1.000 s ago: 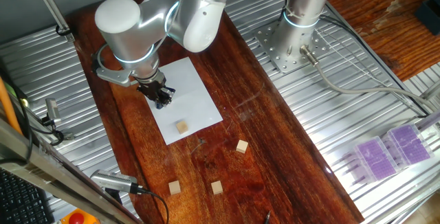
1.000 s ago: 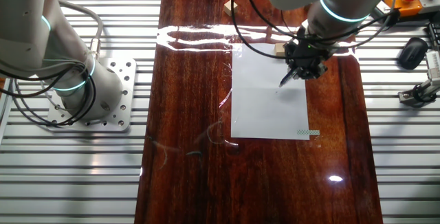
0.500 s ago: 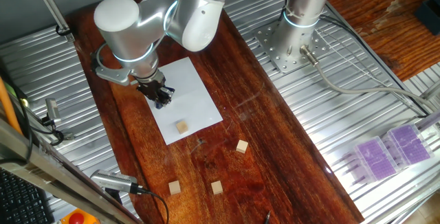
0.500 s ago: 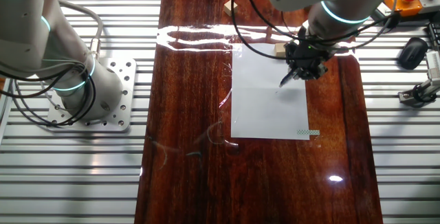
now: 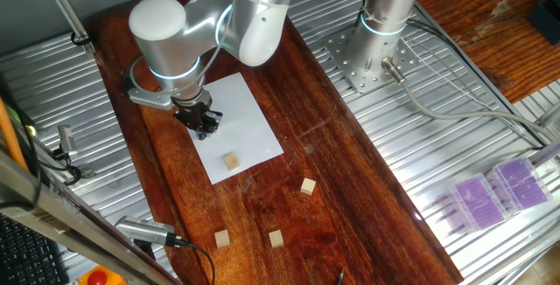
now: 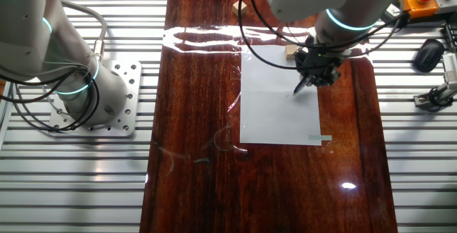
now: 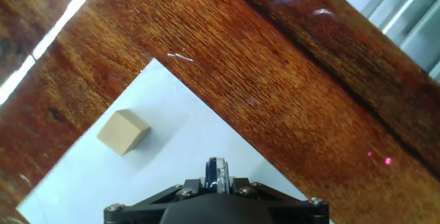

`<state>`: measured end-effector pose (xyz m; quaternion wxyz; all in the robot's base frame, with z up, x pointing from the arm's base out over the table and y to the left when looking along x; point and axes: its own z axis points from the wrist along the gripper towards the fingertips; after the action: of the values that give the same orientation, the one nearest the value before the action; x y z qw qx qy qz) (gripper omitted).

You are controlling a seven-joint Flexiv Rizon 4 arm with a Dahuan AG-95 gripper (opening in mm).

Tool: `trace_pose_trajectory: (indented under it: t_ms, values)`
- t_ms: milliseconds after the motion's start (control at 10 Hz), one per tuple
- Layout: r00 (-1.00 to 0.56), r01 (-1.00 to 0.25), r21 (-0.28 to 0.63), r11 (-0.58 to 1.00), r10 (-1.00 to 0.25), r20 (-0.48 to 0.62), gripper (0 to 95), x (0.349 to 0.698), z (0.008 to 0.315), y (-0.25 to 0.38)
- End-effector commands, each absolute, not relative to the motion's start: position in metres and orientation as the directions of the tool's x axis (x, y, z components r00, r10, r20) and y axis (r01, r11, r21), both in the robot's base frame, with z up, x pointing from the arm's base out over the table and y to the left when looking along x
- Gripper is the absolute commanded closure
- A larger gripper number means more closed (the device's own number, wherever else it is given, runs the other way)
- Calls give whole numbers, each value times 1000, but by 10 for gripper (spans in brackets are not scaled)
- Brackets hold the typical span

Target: Use the correction tape on paper

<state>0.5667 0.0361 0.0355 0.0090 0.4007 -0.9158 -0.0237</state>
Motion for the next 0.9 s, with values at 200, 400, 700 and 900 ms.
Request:
trace_pose_trajectory:
  t_ms: [200,400,700,900]
  values:
    - [-689,-723,60,688,-725,10,950,567,36,36]
    - [-688,-724,60,687,-725,12,950,567,36,36]
    - [-683,-727,70,683,-730,29,950,561,40,27]
    - [-690,-721,69,690,-723,22,950,556,39,26]
